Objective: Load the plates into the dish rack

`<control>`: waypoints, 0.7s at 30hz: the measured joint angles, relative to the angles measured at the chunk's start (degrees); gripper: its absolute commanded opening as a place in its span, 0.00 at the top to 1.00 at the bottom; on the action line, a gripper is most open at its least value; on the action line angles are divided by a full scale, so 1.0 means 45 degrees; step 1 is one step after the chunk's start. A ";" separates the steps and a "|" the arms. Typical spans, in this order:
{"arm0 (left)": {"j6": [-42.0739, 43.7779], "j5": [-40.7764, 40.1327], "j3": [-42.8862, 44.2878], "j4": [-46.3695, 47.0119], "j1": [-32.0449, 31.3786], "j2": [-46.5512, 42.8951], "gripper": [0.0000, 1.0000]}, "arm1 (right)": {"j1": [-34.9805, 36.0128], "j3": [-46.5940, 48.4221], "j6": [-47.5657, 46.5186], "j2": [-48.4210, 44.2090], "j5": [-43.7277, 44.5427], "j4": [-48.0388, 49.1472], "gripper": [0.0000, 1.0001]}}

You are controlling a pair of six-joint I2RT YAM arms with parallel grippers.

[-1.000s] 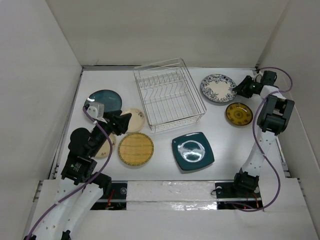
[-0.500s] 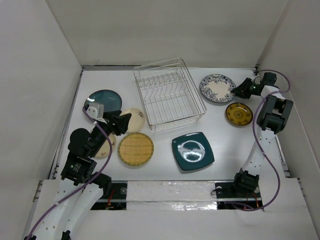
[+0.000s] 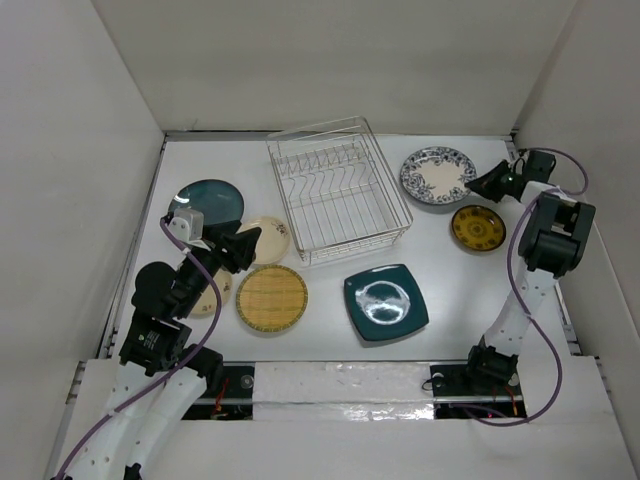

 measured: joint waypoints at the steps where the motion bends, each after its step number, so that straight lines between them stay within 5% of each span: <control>1: 0.0000 -0.0010 0.0000 -0.0005 0.0000 0.0000 0.51 | 0.0005 -0.0408 0.0243 -0.0447 0.0374 0.0423 1.00; 11: 0.0000 -0.0151 -0.0005 -0.0005 0.0000 0.0053 0.51 | 0.0748 -0.1627 0.0568 -0.5999 0.5605 0.1894 1.00; 21: 0.0000 -0.0364 -0.0005 -0.0015 0.0000 0.0170 0.51 | 0.6013 0.3555 -0.2652 -0.6212 1.0030 -0.1030 1.00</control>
